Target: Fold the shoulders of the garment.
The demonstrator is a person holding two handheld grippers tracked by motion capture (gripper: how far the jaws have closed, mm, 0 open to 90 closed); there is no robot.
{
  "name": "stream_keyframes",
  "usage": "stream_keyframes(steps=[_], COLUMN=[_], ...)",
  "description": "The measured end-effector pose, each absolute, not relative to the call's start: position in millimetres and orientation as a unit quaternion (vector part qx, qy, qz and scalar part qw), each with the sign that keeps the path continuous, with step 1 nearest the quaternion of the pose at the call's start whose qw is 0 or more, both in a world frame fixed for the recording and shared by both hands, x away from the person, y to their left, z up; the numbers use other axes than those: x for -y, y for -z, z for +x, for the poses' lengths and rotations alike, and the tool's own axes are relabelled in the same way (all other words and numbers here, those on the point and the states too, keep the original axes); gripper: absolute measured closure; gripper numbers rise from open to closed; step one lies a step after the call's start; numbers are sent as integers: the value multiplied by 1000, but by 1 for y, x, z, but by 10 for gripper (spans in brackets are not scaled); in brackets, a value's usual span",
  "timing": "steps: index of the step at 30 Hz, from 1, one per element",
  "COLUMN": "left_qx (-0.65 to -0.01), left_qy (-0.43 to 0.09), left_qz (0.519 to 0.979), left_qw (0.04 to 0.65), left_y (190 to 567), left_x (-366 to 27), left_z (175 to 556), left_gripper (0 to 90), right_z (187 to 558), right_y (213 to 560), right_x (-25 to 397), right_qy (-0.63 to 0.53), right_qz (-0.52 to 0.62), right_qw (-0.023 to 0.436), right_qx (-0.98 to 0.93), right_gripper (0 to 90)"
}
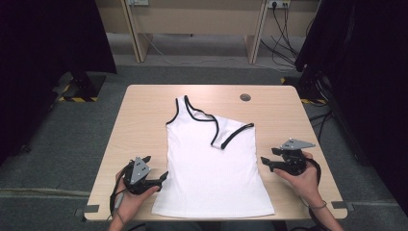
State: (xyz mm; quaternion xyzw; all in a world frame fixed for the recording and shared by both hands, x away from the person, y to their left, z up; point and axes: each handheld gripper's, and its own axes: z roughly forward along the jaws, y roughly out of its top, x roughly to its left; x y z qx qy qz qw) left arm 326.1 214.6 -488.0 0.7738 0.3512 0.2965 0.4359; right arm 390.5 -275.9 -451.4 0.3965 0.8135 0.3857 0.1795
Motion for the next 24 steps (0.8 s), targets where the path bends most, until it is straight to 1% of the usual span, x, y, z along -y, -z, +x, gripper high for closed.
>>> stream_keyframes(steps=[9, 12, 24], left_qx=[-352, -352, -355], left_qy=[-297, -297, -295], left_qz=[773, 773, 770], left_qw=[436, 437, 441], left_y=[488, 488, 488], left_x=[-215, -215, -216], left_z=[326, 326, 326], left_gripper=[156, 156, 156], right_z=[382, 378, 371], right_y=[457, 460, 473], right_x=[286, 289, 294], right_qy=[-392, -396, -395], right_qz=[412, 419, 430], right_qw=[184, 194, 190], right_qx=[-802, -794, -789], right_gripper=[373, 375, 370])
